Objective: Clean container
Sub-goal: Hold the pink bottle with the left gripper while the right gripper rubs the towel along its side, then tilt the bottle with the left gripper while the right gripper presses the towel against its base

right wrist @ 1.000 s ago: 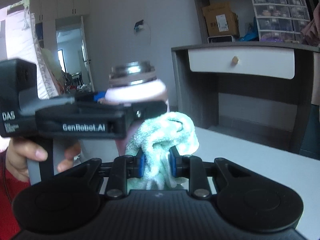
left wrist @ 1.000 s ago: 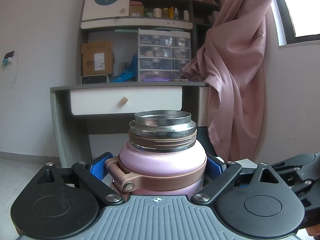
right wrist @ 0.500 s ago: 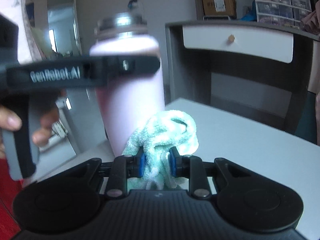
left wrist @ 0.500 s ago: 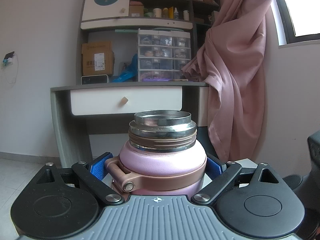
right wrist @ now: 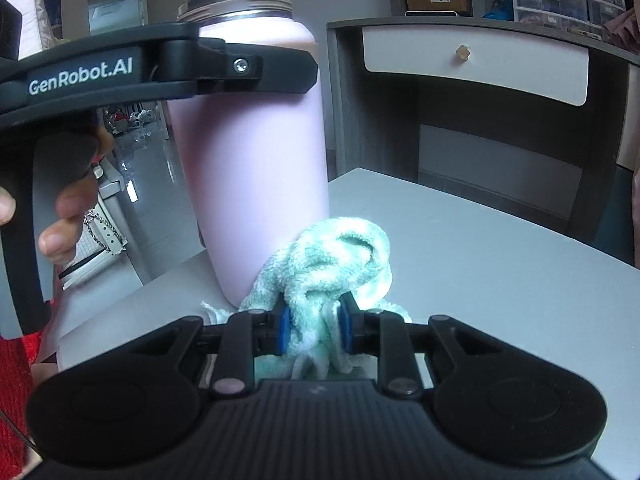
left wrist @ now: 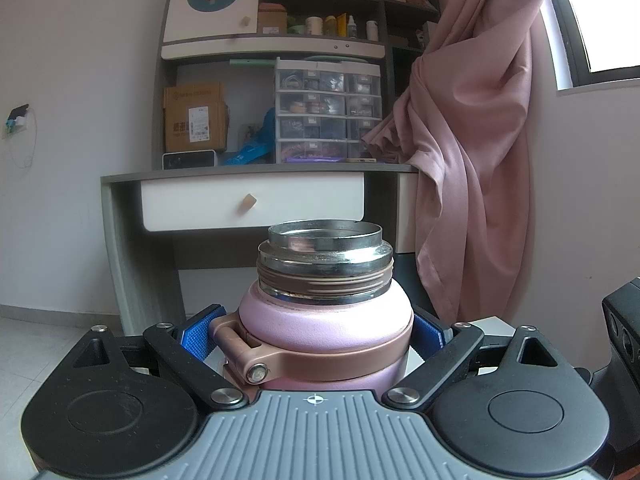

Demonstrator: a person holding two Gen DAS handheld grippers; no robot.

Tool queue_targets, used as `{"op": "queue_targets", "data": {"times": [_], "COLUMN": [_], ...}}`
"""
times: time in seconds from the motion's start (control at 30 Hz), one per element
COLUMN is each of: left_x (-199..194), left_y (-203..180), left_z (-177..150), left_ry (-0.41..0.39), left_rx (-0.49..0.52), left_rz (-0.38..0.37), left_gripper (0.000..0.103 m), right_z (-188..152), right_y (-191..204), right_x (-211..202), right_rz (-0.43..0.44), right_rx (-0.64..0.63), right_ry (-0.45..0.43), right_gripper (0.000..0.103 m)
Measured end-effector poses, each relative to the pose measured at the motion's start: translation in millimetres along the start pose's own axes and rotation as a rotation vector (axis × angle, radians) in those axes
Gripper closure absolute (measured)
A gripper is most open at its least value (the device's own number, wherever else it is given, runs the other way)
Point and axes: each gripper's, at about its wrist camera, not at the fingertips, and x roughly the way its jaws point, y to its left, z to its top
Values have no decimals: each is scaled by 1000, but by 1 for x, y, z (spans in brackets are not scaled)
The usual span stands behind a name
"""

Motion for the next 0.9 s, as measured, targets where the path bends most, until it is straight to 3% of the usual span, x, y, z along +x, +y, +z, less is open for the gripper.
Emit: {"op": "queue_targets", "data": {"times": [0.2,0.23,0.73,0.9], "left_x": [1,0,-40,-62], "left_y": [0,0,-29,-40], "left_z": [-1,0,6,5], "left_ry": [4,1,-79,-105], "left_rx": [-1,-3,40,-6], "left_rz": [17,30,220,283], "left_gripper": [6,0,0,0], "right_z": [-2,-2,-3,-2], "right_y": [-1,-1,-4,-7], "right_x": [0,0,-3,-3], "right_rz": [1,1,-3,0], "right_rx": [1,1,-27,-26], "right_ry": [-6,-7,-9,-8], "right_gripper": [79,79,79,79]}}
